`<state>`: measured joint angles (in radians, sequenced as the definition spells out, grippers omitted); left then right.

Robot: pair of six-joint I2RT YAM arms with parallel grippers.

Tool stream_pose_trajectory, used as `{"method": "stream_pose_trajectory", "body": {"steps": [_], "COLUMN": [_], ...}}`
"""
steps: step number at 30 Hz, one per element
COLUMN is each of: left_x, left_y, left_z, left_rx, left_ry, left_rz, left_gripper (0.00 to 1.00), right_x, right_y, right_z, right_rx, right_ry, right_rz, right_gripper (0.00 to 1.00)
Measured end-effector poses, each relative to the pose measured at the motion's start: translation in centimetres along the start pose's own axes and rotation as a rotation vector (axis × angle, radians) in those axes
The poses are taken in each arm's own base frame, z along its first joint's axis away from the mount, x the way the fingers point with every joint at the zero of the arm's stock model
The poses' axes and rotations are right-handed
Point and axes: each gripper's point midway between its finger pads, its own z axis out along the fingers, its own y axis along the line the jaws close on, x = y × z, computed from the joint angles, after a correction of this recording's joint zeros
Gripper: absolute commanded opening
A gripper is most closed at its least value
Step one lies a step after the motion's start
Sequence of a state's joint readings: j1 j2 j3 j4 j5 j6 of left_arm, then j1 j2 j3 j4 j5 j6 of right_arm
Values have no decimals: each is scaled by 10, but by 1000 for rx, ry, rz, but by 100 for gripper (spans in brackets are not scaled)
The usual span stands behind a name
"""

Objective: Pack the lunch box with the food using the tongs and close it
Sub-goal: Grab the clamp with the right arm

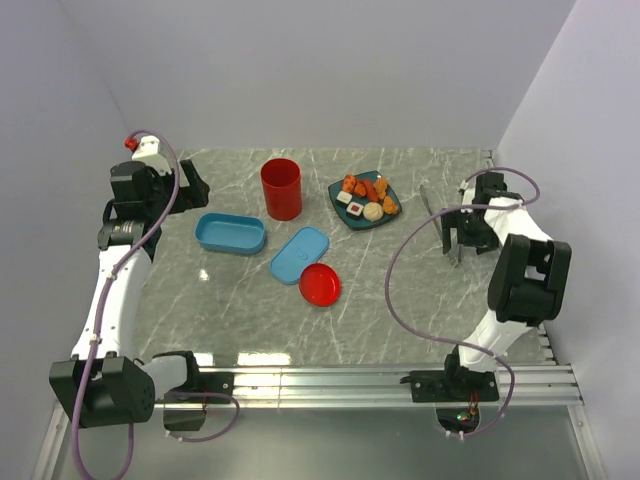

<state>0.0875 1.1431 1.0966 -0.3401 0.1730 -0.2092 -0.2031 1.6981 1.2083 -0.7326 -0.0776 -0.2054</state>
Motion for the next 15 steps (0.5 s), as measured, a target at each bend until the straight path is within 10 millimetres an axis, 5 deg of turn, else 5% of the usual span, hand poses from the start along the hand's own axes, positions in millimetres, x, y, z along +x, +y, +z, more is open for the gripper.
{"method": "stream_pose_trajectory", "body": {"steps": [6,15], "left_x": [-2,-5], "left_y": [-7,-15], "left_z": [-2,-1], "left_rx": [38,84], "left_ry": [-28,-40], "left_rz": [-23,-37], "left_gripper": [100,99], "right_x": [-1,-29], "right_y": [-1,7], "right_z": [27,55], "right_rx": [6,33], "right_ry": [50,20], "right_rz": [17,1], "right_gripper": [99,94]}}
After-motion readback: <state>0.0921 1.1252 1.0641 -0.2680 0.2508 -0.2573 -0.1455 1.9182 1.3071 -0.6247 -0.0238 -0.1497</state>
